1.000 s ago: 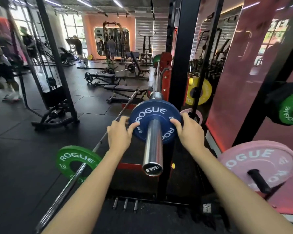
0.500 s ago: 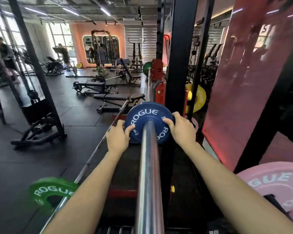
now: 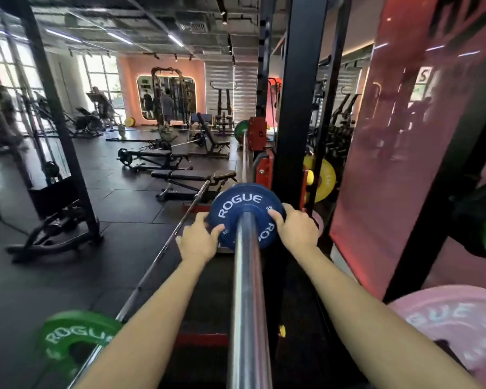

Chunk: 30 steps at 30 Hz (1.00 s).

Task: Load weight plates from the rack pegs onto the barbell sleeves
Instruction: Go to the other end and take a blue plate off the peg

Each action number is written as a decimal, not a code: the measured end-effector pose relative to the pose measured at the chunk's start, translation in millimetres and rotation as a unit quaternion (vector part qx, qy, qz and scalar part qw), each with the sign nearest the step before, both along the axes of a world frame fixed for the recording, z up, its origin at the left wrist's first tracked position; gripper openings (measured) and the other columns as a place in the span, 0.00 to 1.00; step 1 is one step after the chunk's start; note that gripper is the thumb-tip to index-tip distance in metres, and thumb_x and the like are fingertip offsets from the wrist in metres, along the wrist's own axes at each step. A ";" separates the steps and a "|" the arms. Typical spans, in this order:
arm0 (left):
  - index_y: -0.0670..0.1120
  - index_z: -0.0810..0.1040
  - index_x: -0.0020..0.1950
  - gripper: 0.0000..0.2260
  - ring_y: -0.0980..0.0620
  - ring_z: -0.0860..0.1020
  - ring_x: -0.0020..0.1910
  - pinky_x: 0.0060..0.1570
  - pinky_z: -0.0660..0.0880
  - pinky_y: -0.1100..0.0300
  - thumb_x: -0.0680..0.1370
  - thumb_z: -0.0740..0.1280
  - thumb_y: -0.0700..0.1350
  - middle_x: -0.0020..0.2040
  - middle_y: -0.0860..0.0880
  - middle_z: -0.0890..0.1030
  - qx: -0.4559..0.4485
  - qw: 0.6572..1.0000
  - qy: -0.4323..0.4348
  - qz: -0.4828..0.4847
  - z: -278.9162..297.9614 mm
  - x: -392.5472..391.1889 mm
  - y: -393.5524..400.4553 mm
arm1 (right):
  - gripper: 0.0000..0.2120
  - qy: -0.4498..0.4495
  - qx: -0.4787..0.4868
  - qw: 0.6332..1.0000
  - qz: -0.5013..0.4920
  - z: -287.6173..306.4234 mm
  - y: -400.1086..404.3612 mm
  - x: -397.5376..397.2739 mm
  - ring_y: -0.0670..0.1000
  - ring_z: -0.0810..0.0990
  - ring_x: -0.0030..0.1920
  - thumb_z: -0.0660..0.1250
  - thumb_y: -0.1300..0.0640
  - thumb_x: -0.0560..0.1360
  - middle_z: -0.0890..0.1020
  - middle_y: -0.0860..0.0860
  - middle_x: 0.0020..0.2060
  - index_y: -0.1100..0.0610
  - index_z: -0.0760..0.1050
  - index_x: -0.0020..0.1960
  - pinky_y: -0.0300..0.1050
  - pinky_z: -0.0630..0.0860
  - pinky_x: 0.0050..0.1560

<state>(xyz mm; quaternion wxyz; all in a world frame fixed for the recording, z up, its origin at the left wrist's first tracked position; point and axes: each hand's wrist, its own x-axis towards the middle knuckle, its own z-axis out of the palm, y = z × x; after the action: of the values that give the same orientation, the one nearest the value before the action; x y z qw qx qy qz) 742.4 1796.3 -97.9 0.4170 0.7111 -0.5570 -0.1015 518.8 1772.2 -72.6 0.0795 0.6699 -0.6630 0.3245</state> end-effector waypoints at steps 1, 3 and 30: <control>0.50 0.70 0.66 0.22 0.43 0.75 0.62 0.61 0.65 0.44 0.77 0.65 0.60 0.57 0.52 0.82 -0.003 1.000 -0.002 0.009 4.3 -5.7 11.6 | 0.24 0.008 0.022 1.000 -0.005 -1.5 7.7 -1.5 0.60 0.80 0.51 0.55 0.37 0.79 0.83 0.56 0.49 0.52 0.72 0.65 0.50 0.74 0.41; 0.49 0.70 0.66 0.23 0.43 0.74 0.61 0.60 0.66 0.44 0.77 0.64 0.61 0.59 0.50 0.81 -0.027 0.999 -0.002 0.021 10.2 -13.9 41.1 | 0.26 -0.005 0.039 0.999 0.006 -5.9 30.2 -5.2 0.60 0.79 0.55 0.56 0.39 0.79 0.81 0.56 0.54 0.53 0.68 0.70 0.51 0.75 0.46; 0.49 0.76 0.61 0.22 0.43 0.73 0.56 0.53 0.66 0.48 0.76 0.59 0.63 0.56 0.49 0.80 -0.166 0.951 -0.258 0.041 67.8 -71.4 363.6 | 0.23 0.008 -0.051 0.991 0.122 18.4 347.1 -61.3 0.57 0.73 0.61 0.59 0.45 0.79 0.79 0.52 0.59 0.52 0.68 0.71 0.52 0.74 0.56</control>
<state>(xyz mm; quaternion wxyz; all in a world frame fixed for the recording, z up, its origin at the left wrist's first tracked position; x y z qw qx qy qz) 671.1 2160.0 -30.1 0.3752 0.6557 -0.6250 0.1965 457.5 2119.3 -54.2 0.0787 0.7434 -0.5581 0.3600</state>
